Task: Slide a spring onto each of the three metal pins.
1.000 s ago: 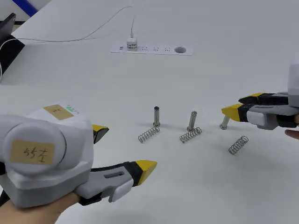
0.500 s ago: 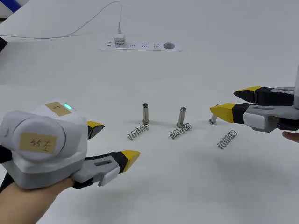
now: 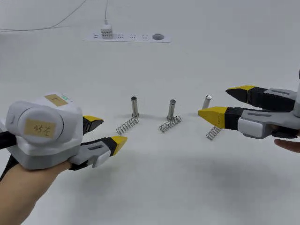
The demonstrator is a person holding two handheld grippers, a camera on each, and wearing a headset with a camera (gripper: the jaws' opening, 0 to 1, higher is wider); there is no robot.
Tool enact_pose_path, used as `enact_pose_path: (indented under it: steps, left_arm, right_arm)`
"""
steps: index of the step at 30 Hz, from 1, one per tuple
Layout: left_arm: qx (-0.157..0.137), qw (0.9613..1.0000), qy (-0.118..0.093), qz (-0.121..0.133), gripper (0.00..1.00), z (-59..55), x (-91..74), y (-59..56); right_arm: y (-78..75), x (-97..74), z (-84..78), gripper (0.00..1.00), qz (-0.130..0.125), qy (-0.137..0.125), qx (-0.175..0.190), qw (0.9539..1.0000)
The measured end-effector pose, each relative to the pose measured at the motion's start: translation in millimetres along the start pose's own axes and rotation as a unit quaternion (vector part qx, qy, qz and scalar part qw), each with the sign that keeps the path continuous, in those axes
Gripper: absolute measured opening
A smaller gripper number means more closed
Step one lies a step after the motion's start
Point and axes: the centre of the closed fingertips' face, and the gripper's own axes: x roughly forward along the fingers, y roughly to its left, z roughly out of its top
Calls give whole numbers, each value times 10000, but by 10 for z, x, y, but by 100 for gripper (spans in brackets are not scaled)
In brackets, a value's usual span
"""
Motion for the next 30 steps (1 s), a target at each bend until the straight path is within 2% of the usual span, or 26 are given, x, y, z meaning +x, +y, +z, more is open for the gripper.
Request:
enact_pose_path:
  steps: [4,7,14,19,28,30]
  left_arm:
    - [84,9999,62,-52,35,-31,90,24]
    - [40,9999,41,-83,31,-35,144,38]
    - [114,9996,79,-241,24,-73,247,12]
    - [169,9990,193,-352,22,-137,302,-26]
    - [184,9988,214,-409,15,-108,333,-18]
    - [278,9986,242,-388,12,-108,334,-5]
  right_arm:
    - [55,-11,-46,58,80,33,45,10000]
    - [104,-17,-68,58,139,25,166,9998]
    - [158,-18,-97,58,163,30,192,9997]
    - [166,-13,-100,58,148,14,224,9996]
    - [163,6,-160,58,119,108,248,9996]
    - [164,6,-166,58,114,116,269,9995]
